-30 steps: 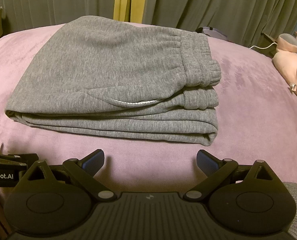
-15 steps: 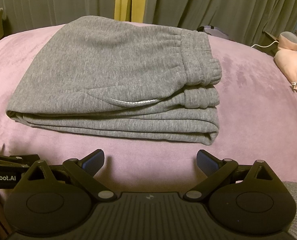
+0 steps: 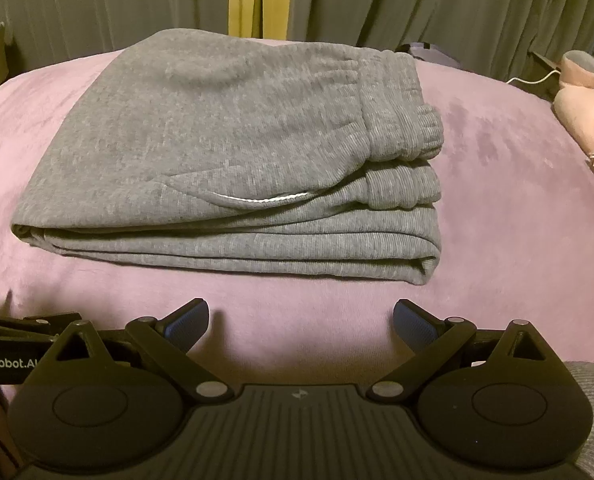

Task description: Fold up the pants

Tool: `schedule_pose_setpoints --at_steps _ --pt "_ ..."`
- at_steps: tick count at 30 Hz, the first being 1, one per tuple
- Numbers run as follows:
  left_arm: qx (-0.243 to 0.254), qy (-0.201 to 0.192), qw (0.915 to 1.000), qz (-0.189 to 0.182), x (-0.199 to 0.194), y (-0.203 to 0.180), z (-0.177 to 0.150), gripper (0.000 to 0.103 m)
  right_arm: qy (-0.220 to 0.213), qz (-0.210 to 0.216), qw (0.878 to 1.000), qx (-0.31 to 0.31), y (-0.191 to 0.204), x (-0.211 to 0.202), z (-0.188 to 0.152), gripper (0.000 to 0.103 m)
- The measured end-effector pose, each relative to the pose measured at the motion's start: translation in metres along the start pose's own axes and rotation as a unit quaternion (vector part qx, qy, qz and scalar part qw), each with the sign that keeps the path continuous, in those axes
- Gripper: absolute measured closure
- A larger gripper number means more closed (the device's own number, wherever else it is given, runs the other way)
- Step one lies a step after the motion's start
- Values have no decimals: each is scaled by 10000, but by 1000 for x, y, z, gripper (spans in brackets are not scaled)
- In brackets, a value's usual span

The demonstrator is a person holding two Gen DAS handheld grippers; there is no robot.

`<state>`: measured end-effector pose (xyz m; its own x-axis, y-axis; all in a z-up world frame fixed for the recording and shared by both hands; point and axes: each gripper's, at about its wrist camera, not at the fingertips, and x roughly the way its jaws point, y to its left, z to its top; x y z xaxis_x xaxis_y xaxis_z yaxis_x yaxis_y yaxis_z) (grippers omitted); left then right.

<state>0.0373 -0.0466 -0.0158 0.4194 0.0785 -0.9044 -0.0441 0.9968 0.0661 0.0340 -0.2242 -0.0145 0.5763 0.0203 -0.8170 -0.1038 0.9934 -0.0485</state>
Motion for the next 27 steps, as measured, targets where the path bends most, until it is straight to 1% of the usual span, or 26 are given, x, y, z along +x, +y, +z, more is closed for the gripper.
schedule_pose_setpoints --at_steps 10,27 --pt "153 -45 9998 77 2 -5 0 0 14 23 10000 60 -2 1 0 4" --pt "158 -103 9998 16 -1 -4 -2 0 10 -25 10000 61 -2 0 0 4"
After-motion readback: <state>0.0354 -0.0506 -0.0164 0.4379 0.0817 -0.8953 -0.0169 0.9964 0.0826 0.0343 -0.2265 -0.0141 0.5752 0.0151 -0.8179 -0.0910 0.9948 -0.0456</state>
